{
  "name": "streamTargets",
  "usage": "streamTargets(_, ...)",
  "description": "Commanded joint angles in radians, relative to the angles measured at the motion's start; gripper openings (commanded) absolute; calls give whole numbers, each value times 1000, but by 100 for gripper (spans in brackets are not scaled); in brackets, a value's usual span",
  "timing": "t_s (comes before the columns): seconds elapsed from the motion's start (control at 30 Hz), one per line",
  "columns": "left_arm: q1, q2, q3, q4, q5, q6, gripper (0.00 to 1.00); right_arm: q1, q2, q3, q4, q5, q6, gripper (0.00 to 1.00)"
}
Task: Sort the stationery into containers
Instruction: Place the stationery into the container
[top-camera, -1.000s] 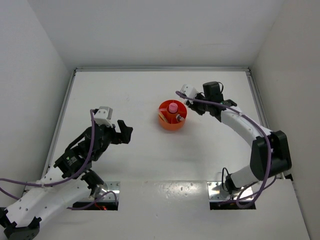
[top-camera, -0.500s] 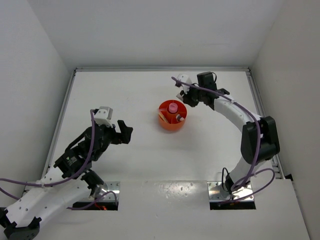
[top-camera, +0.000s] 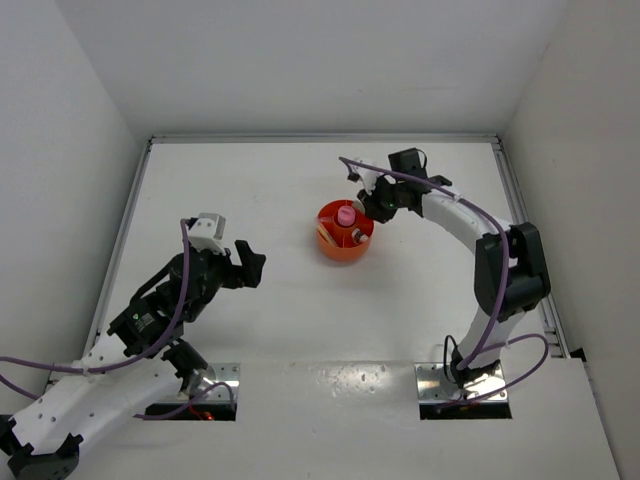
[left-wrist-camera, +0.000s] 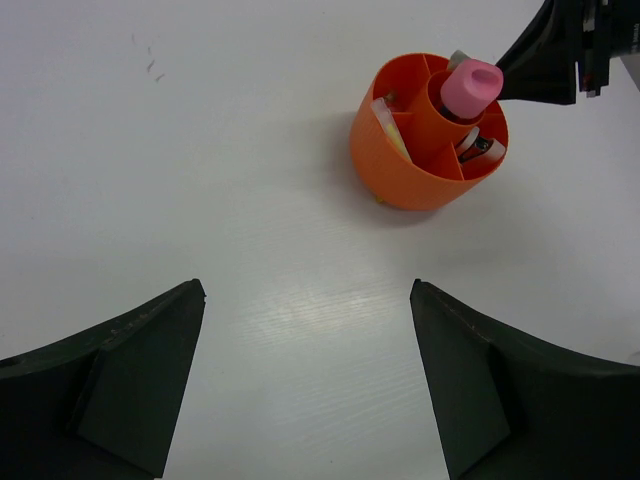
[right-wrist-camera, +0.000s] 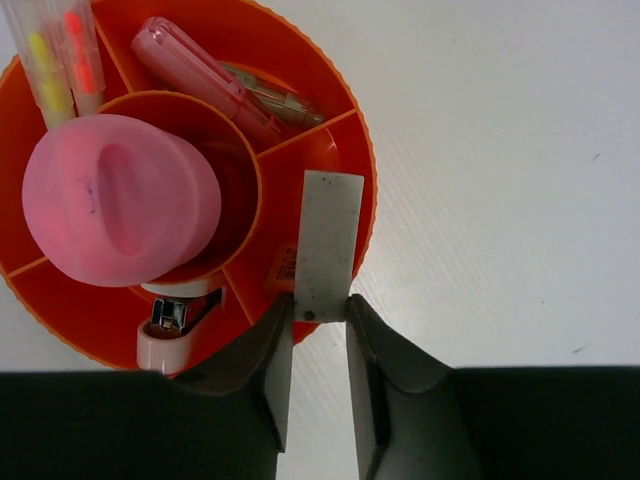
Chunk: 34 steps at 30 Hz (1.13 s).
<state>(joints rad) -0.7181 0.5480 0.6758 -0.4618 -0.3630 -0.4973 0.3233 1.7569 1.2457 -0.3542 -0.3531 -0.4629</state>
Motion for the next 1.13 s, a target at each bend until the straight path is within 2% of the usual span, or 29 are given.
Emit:
streamTargets(0.0,12,1,-4,37,6,14,90,5,18,49,-15,-40,0,27)
streamTargets(0.03,12,1,-4,37,6,14,90,5,18,49,-15,-40,0,35)
streamTargets(0.17,12,1,-4,37,6,14,90,5,18,49,-15,-40,0,47)
streamTargets(0.33,12,1,-4,37,6,14,90,5,-2,49,-6,-40,9,49)
streamTargets(0.43,12,1,-4,37,6,14,90,5,-63,40,9,-49,35,44)
streamTargets(0.53,12,20,-4,48,6,14,88,5,-128,12,75,31,113,9)
streamTargets(0.57,12,44,-4,48,18,23,84,-4,-175,0,90,92,182,0)
streamTargets(0.6,12,55,-4,48,18,23,79,-4,-204,-20,122,129,225,0)
streamTargets(0.67,12,76,30,57,44,42,53,-4,-269,-78,162,276,341,3)
streamTargets(0.7,12,101,42,57,53,57,23,-13,-342,-103,190,305,366,40)
streamTargets(0.73,12,113,69,57,53,68,11,-13,-382,-162,207,368,432,60)
streamTargets(0.77,12,127,83,67,44,68,0,-13,-425,-199,228,397,467,97)
streamTargets(0.8,12,141,94,81,44,78,0,-13,-503,-230,245,410,483,100)
streamTargets(0.83,12,174,105,81,44,95,3,-13,-532,-247,224,410,483,100)
streamTargets(0.87,12,194,114,97,33,95,50,-13,-559,-262,201,410,492,100)
streamTargets(0.9,12,214,123,97,16,95,77,-13,-585,-273,190,427,506,100)
streamTargets(0.93,12,236,123,109,-2,95,94,-13,-638,-307,190,445,518,100)
streamTargets(0.97,12,275,123,123,-14,95,100,-13,-667,-327,190,469,536,100)
streamTargets(1.0,22,291,123,132,-27,95,100,-13,-692,-348,190,541,553,100)
streamTargets(1.1,48,343,114,163,17,95,100,-3,-766,-402,173,575,601,100)
